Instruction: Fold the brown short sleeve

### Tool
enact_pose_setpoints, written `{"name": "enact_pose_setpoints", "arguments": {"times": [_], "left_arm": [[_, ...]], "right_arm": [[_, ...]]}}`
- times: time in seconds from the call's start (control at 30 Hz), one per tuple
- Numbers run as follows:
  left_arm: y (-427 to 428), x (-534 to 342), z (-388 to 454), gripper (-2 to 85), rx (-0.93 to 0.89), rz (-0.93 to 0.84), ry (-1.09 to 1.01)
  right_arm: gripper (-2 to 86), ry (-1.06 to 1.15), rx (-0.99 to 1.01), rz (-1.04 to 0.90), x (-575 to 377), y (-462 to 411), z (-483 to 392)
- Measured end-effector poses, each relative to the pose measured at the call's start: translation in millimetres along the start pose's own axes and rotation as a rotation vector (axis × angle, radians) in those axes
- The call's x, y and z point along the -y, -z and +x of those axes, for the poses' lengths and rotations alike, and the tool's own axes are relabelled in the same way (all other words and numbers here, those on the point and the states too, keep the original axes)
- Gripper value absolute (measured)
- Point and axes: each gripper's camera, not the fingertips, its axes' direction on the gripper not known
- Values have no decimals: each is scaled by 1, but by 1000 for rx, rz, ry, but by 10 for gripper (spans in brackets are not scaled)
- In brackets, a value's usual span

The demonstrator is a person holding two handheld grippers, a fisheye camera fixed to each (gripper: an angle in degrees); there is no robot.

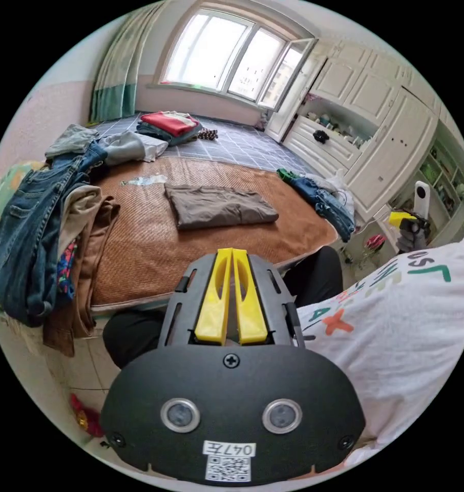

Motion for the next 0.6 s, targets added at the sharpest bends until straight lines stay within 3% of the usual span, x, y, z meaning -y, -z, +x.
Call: {"name": "enact_pose_setpoints", "arguments": {"times": [0.1, 0.23, 0.43, 0.6], "left_arm": [[-3, -39, 40, -10, -56, 36, 64], [5, -71, 68, -10, 61, -46, 148], [32, -76, 123, -10, 37, 55, 184], [18, -82, 173, -10, 26, 34, 198]], "right_arm": [[-13, 33, 14, 134, 27, -5, -25], [-12, -42, 39, 324, 26, 12, -42], [-12, -83, -85, 302, 62, 0, -115], [-11, -82, -103, 291, 117, -15, -161]]}}
